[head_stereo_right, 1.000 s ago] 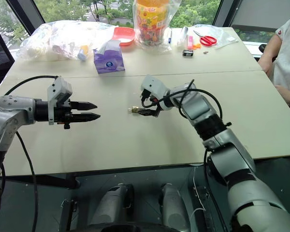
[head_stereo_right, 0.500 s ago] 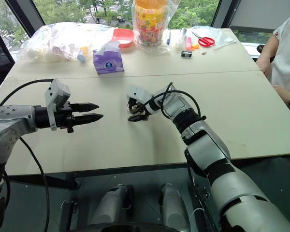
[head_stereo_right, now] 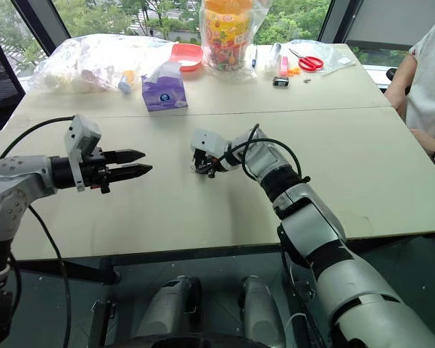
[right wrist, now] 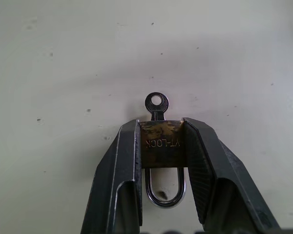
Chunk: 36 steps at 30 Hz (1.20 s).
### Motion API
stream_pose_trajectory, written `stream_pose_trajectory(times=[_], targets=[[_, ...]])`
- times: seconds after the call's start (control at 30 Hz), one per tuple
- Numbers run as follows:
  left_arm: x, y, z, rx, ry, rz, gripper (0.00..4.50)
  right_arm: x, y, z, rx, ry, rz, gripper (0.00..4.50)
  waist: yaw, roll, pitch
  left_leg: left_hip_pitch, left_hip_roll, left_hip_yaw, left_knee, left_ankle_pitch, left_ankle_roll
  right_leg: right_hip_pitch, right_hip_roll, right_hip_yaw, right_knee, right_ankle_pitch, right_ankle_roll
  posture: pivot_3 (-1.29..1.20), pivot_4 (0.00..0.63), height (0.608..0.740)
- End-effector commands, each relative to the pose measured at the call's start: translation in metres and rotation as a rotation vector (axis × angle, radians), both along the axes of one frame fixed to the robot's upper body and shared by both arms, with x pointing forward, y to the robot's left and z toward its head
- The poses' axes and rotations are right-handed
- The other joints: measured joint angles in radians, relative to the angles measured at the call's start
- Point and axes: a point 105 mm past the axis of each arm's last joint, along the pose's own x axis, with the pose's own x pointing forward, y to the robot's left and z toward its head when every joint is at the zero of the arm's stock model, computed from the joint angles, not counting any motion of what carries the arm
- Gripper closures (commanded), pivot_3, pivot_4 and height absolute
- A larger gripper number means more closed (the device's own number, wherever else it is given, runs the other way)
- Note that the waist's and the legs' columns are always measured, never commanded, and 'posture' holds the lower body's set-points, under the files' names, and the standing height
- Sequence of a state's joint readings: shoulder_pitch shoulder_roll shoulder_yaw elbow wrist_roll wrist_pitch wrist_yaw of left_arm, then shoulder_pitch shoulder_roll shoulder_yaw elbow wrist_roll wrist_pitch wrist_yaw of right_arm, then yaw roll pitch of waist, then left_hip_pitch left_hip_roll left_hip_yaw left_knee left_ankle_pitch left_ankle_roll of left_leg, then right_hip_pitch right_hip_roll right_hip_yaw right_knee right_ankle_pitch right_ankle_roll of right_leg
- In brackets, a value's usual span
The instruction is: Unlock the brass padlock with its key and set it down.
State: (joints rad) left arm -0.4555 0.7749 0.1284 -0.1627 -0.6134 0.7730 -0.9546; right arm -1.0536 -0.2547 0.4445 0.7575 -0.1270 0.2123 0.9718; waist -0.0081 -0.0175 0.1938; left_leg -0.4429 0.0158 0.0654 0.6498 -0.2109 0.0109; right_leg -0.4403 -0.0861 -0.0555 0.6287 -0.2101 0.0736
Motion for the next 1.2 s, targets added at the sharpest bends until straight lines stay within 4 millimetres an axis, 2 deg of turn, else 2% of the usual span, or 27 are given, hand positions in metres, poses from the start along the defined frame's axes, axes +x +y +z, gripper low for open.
stream_pose_trajectory(times=[0.03,0.13,0.23,0.47,0.7,1.2], targets=[[0.011,-0.006,0.018,-0.172,-0.002,-0.025,2.26,-0.003,0.008,0.070,0.119,-0.353,0.089,3.80,-0.003,0.000,0.000,-0.001,0.000,0.000,0.000,0.000,0.000,0.000,0.000,0.000,0.000,0.001,0.002,0.00,0.150,0.740],[0.024,-0.013,0.029,-0.271,-0.004,-0.045,2.26,-0.018,0.008,0.105,0.167,-0.541,0.130,3.80,-0.006,0.000,0.000,-0.001,0.000,0.000,0.000,0.000,0.000,-0.001,0.000,0.000,0.001,0.002,0.004,0.00,0.150,0.740],[0.035,-0.018,0.032,-0.306,0.006,-0.061,2.26,-0.029,0.005,0.118,0.174,-0.622,0.140,3.80,-0.011,-0.001,0.000,0.000,0.000,0.001,0.000,0.000,0.000,-0.001,0.002,0.000,0.001,0.002,0.004,0.00,0.150,0.740],[0.058,-0.026,0.041,-0.356,0.010,-0.074,2.26,-0.037,0.003,0.124,0.179,-0.672,0.116,3.80,-0.006,-0.001,0.000,0.000,0.001,0.003,0.000,0.001,-0.002,-0.001,0.004,0.000,0.002,0.002,0.004,0.00,0.150,0.740],[0.057,-0.036,0.045,-0.345,0.017,-0.159,2.26,-0.037,0.003,0.127,0.191,-0.683,0.095,3.80,-0.006,-0.001,0.000,0.000,0.001,0.003,0.000,0.001,-0.002,-0.001,0.004,0.000,0.002,0.002,0.004,0.00,0.150,0.740],[0.062,-0.045,0.044,-0.346,0.015,-0.169,2.26,-0.042,0.011,0.127,0.199,-0.688,0.114,3.80,-0.006,-0.001,0.000,0.000,0.001,0.003,0.000,0.001,-0.002,-0.001,0.004,0.000,0.002,0.002,0.004,0.00,0.150,0.740]])
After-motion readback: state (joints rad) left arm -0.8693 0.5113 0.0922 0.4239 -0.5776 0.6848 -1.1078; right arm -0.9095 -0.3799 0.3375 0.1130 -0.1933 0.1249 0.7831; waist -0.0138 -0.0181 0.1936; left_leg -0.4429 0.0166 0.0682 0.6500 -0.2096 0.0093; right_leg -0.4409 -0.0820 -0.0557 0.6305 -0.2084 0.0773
